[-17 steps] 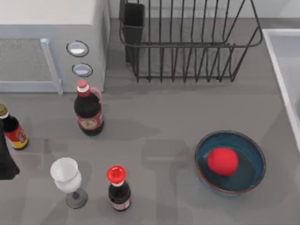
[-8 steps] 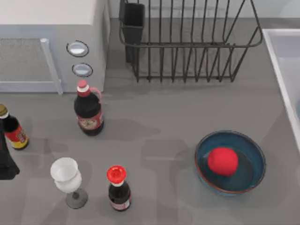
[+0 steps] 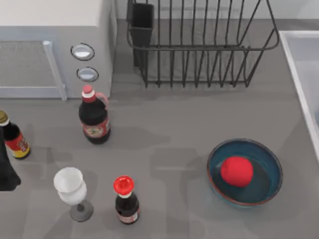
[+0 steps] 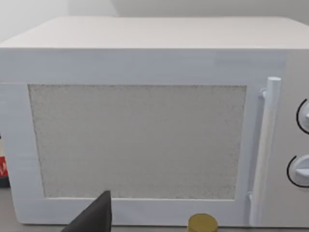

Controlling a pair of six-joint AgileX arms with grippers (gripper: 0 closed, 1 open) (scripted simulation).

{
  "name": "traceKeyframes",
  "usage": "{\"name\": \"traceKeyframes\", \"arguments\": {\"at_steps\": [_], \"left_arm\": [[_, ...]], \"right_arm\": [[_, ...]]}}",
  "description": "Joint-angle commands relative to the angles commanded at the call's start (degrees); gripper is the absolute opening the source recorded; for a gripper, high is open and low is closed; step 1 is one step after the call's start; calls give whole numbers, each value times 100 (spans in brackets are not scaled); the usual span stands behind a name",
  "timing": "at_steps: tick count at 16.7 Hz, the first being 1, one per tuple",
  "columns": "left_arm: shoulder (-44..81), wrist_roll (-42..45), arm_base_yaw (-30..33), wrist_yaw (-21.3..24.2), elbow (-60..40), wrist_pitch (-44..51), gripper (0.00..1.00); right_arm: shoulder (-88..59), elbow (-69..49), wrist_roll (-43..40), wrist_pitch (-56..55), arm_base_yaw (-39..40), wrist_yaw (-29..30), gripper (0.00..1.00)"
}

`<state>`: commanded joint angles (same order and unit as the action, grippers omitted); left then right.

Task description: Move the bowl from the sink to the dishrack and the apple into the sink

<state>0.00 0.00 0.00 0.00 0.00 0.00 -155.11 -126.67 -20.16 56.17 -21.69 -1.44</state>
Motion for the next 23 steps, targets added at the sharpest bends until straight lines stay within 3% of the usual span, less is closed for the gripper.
{"name": "traceKeyframes", "arguments": {"at_steps": [10, 23], "left_arm": [[0, 0, 0, 0, 0, 0, 100], [0, 0, 0, 0, 0, 0, 100]], "right_arm": [[644, 311, -226, 315, -236, -30, 0], [6118, 2988, -2170, 3180, -2093, -223, 0]]}}
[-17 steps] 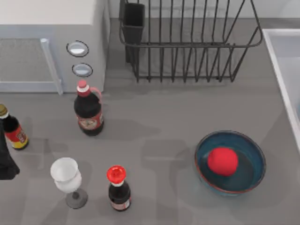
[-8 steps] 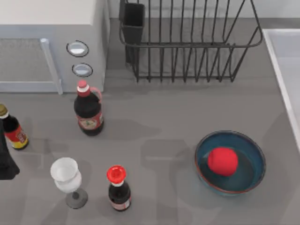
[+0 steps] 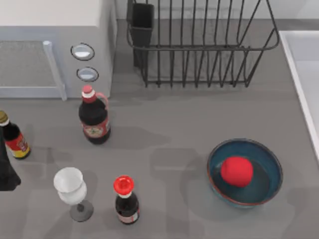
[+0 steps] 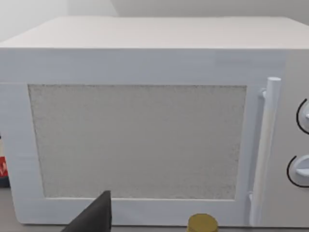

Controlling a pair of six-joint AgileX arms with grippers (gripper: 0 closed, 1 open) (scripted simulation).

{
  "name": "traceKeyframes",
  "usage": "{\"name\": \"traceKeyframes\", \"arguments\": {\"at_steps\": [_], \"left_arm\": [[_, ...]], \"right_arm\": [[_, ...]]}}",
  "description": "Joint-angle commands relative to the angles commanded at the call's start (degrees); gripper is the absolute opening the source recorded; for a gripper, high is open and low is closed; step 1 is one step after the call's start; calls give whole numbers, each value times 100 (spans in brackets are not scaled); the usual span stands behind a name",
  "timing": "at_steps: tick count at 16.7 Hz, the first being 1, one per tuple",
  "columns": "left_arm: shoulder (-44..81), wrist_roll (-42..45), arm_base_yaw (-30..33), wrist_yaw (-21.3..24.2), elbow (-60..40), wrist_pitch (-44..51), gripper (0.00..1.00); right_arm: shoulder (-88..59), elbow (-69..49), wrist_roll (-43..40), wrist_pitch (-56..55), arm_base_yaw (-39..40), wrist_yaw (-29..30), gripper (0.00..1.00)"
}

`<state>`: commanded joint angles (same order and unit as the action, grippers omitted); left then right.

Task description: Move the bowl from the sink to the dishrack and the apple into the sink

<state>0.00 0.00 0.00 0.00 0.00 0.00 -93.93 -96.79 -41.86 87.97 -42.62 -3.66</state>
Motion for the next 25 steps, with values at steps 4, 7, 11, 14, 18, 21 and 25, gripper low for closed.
{"name": "traceKeyframes", "arguments": {"at_steps": [4, 7, 11, 14, 18, 21, 25], "left_arm": [[0, 0, 0, 0, 0, 0, 100], [0, 0, 0, 0, 0, 0, 100], [0, 0, 0, 0, 0, 0, 100], [0, 0, 0, 0, 0, 0, 100], [0, 0, 0, 0, 0, 0, 100], [0, 0, 0, 0, 0, 0, 100], [0, 0, 0, 0, 0, 0, 100]], "right_arm": [[650, 338, -295, 373, -280, -50, 0], [664, 345, -302, 382, -288, -51, 0], [631, 277, -152, 194, -83, 58, 0], [543, 137, 316, -474, 637, 461, 0], [297, -20, 1231, -1880, 2385, 1331, 0], [59, -42, 2003, -3193, 4032, 2119, 0], [-187, 35, 2989, -5143, 6115, 3195, 0]]}}
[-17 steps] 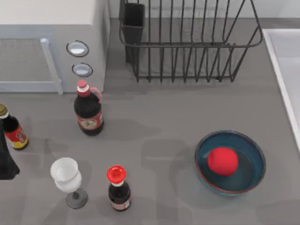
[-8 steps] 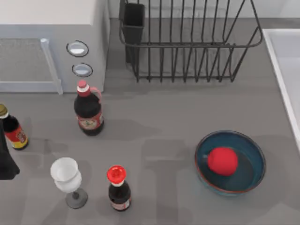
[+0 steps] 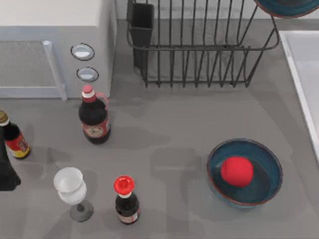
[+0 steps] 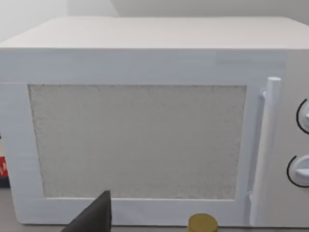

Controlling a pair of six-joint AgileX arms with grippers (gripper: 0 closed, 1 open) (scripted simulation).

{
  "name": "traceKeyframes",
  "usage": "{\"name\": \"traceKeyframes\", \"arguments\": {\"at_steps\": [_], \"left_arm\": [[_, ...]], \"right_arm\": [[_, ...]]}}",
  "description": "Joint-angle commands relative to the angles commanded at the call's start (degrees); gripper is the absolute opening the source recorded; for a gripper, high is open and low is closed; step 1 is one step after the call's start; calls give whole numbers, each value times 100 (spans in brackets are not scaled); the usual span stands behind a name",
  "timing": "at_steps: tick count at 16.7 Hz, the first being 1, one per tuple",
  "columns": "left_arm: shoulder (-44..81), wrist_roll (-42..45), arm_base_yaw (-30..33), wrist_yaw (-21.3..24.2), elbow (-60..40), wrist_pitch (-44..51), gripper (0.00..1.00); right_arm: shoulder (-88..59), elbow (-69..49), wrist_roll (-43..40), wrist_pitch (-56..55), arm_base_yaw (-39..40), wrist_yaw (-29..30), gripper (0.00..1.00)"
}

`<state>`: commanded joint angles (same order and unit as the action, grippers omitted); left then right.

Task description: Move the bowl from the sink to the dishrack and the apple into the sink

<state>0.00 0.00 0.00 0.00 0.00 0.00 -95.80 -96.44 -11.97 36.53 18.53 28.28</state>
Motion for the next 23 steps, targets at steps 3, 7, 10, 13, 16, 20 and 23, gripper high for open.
{"name": "traceKeyframes", "arguments": {"at_steps": [3, 7, 10, 13, 16, 20, 23], "left_arm": [[0, 0, 0, 0, 0, 0, 100], [0, 0, 0, 0, 0, 0, 100], [0, 0, 0, 0, 0, 0, 100], [0, 0, 0, 0, 0, 0, 100], [0, 0, 0, 0, 0, 0, 100], [0, 0, 0, 0, 0, 0, 100], [0, 0, 0, 0, 0, 0, 100]], "right_arm": [[-61, 75, 609, -1488, 1234, 749, 0], [-18, 140, 1141, -3023, 2269, 1535, 0], [31, 162, 1311, -3563, 2657, 1848, 0], [40, 166, 1328, -3621, 2701, 1883, 0], [9, 167, 1335, -3619, 2676, 1855, 0], [-425, 429, 1320, -4249, 2527, 1748, 0], [-983, 870, 1317, -5333, 2319, 1536, 0]]}}
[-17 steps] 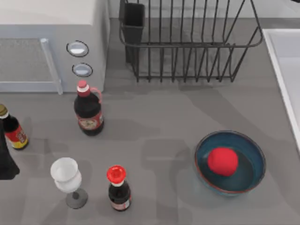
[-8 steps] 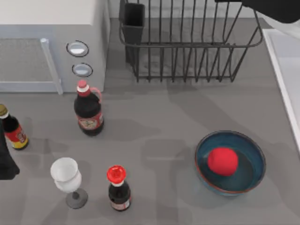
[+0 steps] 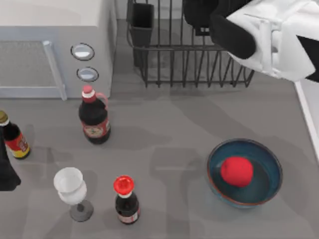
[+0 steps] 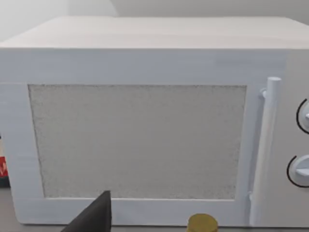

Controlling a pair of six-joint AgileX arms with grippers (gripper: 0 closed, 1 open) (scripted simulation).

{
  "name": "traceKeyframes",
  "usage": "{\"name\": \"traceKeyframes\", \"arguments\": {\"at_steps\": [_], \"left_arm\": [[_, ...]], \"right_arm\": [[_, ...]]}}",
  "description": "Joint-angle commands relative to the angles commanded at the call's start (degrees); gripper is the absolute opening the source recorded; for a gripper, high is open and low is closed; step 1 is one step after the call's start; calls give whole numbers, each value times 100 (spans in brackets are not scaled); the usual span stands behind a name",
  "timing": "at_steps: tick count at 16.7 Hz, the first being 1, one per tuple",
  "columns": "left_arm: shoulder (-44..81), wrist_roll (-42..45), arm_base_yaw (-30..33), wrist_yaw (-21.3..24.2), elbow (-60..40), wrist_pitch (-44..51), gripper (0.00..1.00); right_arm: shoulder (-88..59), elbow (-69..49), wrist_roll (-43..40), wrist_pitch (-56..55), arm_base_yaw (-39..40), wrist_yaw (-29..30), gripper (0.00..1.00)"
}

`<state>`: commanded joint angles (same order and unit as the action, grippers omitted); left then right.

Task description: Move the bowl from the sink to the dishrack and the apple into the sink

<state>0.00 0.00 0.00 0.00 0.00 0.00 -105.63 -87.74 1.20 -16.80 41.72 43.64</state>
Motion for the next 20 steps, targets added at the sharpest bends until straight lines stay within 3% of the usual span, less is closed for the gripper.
{"name": "traceKeyframes", "arguments": {"at_steps": [6, 12, 20], "left_arm": [[0, 0, 0, 0, 0, 0, 100], [0, 0, 0, 0, 0, 0, 100], [0, 0, 0, 0, 0, 0, 100]], "right_arm": [[-1011, 955, -11, -2066, -459, -461, 0], [-1151, 1136, -18, -2336, -551, -553, 0], [-1151, 1136, -18, -2336, -551, -553, 60]]}}
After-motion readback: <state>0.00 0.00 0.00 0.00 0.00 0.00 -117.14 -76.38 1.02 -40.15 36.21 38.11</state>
